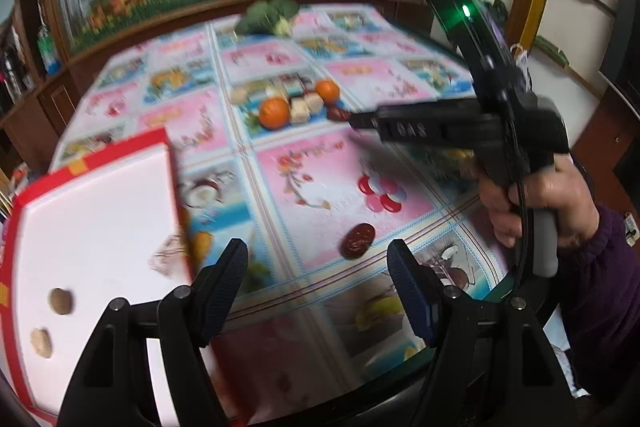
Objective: Organize fruits
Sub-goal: 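Grasp a dark red date with the right gripper while the left gripper grasps another date, then carry both dates over the tray and open both grippers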
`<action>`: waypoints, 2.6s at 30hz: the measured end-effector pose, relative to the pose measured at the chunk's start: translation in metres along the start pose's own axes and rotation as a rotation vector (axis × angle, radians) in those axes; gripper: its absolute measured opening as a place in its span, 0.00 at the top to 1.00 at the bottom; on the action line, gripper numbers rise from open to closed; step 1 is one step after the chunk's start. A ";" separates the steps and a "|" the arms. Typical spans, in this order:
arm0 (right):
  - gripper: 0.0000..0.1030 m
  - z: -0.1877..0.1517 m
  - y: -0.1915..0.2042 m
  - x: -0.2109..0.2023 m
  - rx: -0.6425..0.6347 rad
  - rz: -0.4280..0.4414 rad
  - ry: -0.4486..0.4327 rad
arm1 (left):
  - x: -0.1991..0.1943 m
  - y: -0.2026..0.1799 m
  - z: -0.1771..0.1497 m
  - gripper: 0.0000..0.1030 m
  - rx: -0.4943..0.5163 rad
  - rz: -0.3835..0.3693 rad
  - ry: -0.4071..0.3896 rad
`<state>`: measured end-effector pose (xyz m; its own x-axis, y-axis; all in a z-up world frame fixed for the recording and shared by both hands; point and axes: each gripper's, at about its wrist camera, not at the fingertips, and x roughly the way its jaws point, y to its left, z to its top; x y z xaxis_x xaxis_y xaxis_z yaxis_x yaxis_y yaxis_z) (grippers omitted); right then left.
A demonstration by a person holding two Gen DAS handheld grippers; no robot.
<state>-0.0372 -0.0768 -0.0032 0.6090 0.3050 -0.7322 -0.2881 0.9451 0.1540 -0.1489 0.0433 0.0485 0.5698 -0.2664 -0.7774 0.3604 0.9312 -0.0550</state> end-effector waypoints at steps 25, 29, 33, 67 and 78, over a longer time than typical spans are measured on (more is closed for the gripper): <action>0.70 0.020 0.003 0.041 -0.148 -0.028 0.080 | 0.039 -0.019 0.007 0.57 0.054 -0.094 0.117; 0.74 0.021 0.001 0.040 -0.135 -0.029 0.077 | 0.044 -0.020 0.006 0.68 0.059 -0.097 0.126; 0.75 0.020 0.000 0.040 -0.124 -0.023 0.075 | 0.044 -0.021 0.005 0.77 0.067 -0.089 0.116; 0.75 0.031 0.121 0.036 -0.124 0.319 -0.028 | -0.040 0.147 0.010 0.78 -0.372 0.220 -0.162; 0.75 0.025 0.168 0.046 -0.192 0.369 0.001 | -0.034 0.171 -0.002 0.78 -0.408 0.292 -0.135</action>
<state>-0.0386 0.0987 0.0055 0.4383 0.6193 -0.6515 -0.6201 0.7330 0.2796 -0.1085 0.2120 0.0647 0.7033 0.0142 -0.7108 -0.1296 0.9856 -0.1084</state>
